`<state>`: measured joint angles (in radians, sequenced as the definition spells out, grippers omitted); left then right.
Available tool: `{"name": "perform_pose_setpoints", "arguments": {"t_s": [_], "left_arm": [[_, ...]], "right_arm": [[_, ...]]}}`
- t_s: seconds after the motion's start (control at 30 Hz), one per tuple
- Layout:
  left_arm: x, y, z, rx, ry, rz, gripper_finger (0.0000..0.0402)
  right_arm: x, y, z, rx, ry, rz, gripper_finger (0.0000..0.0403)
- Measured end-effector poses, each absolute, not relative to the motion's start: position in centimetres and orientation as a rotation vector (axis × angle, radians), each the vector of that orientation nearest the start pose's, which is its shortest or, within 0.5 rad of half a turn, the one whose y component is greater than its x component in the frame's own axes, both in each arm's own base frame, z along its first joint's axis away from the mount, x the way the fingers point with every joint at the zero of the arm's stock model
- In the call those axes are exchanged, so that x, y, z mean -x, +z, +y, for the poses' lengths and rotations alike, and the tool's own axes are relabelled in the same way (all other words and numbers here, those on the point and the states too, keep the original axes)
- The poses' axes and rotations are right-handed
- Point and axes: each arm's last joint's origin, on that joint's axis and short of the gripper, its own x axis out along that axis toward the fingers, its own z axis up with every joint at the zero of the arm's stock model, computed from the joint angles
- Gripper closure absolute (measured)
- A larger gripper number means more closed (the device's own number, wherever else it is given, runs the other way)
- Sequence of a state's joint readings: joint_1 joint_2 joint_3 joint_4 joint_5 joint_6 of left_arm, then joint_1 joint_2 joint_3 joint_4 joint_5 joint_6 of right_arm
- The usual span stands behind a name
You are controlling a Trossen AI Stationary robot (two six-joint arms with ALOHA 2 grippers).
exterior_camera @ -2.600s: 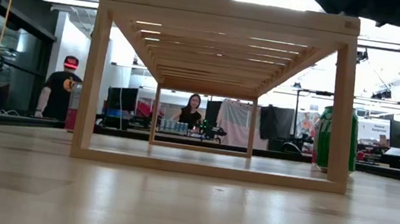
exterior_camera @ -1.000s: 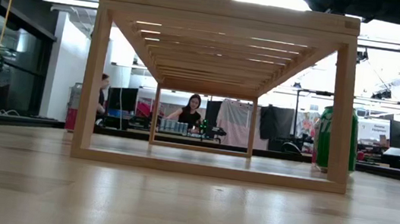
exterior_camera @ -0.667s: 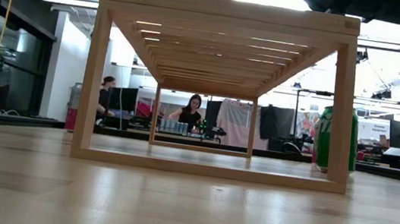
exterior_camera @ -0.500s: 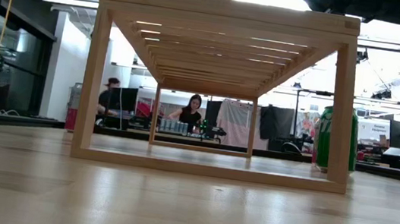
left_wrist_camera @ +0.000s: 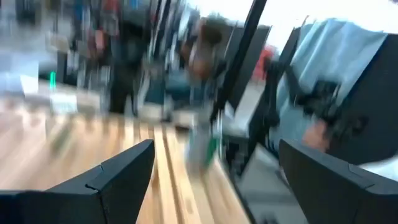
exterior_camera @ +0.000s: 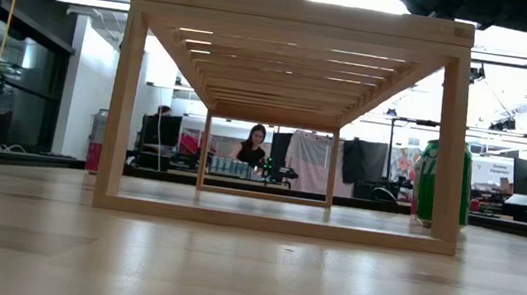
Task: Place canned beverage on shelf
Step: Align the bottom left peach vibe celsius soda can with the other tropical celsius soda can on the shelf
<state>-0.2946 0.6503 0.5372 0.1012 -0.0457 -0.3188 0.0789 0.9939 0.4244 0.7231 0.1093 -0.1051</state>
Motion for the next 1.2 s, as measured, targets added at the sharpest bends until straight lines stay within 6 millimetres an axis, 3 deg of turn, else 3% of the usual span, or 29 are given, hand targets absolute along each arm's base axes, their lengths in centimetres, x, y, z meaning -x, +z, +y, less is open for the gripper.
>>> {"name": "perform_pose_setpoints", "arguments": {"t_s": [0.13,0.27,0.43,0.57,0.8,1.2], "left_arm": [[-15.3,28.8,-7.0,0.303,-0.192,0.312,0.0067],[-15.1,29.8,-9.5,0.201,-0.177,0.517,0.0067],[-14.8,31.3,-11.6,0.089,-0.127,0.657,0.0067],[-14.7,30.7,-12.9,0.014,-0.130,0.771,0.0067],[-14.0,28.8,-14.0,-0.009,-0.102,0.969,0.0067],[-14.2,27.7,-14.8,-0.024,-0.084,1.046,0.0067]], "right_arm": [[-21.0,25.8,1.3,0.090,-0.038,-0.151,0.0403],[-21.0,25.8,1.3,0.090,-0.038,-0.151,0.0403],[-21.0,25.8,1.3,0.091,-0.038,-0.151,0.0403],[-21.0,25.8,1.3,0.090,-0.038,-0.150,0.0403],[-21.0,25.8,1.3,0.088,-0.038,-0.148,0.0403],[-21.0,25.8,1.3,0.087,-0.038,-0.147,0.0403]]}}
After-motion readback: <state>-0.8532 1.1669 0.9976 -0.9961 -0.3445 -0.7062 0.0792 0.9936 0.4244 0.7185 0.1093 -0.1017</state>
